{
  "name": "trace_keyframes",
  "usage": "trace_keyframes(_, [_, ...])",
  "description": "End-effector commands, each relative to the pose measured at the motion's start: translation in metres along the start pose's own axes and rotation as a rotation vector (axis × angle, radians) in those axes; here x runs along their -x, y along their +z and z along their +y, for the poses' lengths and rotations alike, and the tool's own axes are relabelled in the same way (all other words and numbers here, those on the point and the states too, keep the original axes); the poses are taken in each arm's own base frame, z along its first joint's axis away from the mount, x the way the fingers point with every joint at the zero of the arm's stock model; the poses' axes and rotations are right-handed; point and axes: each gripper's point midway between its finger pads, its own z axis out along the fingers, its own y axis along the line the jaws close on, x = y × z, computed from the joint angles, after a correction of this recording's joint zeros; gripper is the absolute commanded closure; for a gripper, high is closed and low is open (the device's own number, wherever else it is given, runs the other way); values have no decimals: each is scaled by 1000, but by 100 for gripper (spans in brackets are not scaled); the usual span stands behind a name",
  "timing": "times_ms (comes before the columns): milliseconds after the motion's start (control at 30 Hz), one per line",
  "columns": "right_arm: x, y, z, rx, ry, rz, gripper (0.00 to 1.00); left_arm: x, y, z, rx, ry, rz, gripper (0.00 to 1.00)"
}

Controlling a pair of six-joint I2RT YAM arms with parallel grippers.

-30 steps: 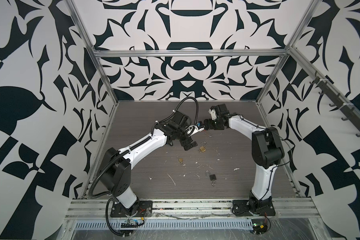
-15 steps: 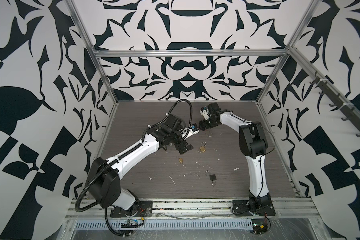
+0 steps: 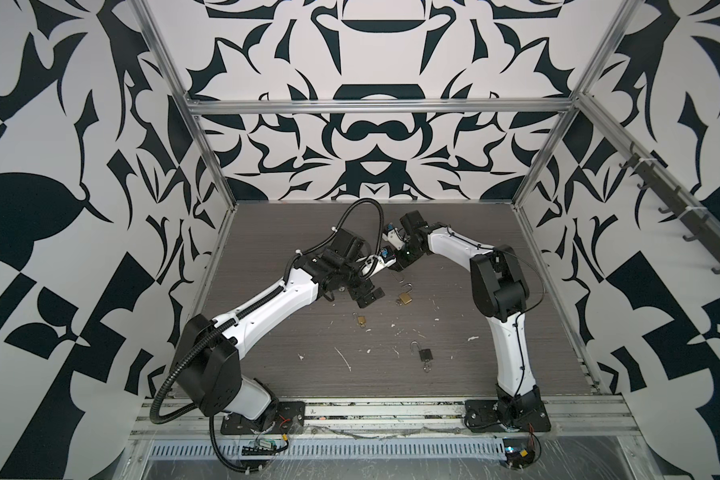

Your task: Lock with the key

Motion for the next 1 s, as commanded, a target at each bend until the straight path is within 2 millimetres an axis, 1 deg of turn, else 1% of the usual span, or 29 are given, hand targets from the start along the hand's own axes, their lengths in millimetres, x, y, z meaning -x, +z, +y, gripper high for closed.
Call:
trace_keyframes(0, [-12,1,37,102,-67,31,43,2,-13,9,62,-1,-8,1])
trace_keyframes(100, [-11,3,50,118,-110,31,53,5,-21,12,94,9,-34,1])
trace_keyframes(333, [-5,-2,52,104,-157,8,63,11,-37,19,161,39,-79,1])
trace_keyframes(433, [-1,-7,56,119,-187,-12,62,10,-39,19,173,55,-84,1])
trace_keyframes(500, [2,-13,59,126,-207,-26,52,6,-37,17,168,86,-79,1])
trace_keyframes(533, [4,-16,59,124,-213,-33,48,5,-37,16,164,105,-78,1])
trace_keyframes(633, [13,-34,60,110,-226,-72,40,0,-35,8,132,188,-82,1])
trace_keyframes(700, [21,-54,59,86,-221,-125,37,-4,-34,-1,72,279,-98,1])
trace_keyframes(767, [28,-74,52,50,-166,-189,34,-7,-33,-1,25,339,-97,1])
trace_keyframes(800, [30,-86,47,30,-121,-209,34,-5,-33,7,21,341,-89,1])
trace_keyframes(867, [25,-102,31,-21,12,-215,34,-4,-35,20,-14,339,-66,1])
trace_keyframes(933, [12,-117,17,-25,163,-205,34,-2,-30,29,-39,396,-42,1])
trace_keyframes(967, [2,-123,11,-15,250,-197,34,-1,-26,35,-37,436,-33,1])
